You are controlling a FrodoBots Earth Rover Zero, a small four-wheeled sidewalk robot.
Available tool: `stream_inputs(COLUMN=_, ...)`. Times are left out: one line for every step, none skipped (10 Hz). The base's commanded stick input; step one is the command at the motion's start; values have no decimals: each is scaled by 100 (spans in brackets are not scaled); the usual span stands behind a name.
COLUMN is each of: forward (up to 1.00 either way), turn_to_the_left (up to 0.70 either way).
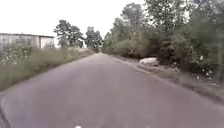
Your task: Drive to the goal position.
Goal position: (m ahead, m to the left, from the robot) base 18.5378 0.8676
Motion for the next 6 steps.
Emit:
stream_inputs(forward=100, turn_to_the_left=-27)
stream_inputs(forward=100, turn_to_the_left=-27)
stream_inputs(forward=100, turn_to_the_left=-27)
stream_inputs(forward=100, turn_to_the_left=-14)
stream_inputs(forward=100, turn_to_the_left=-8)
stream_inputs(forward=100, turn_to_the_left=-4)
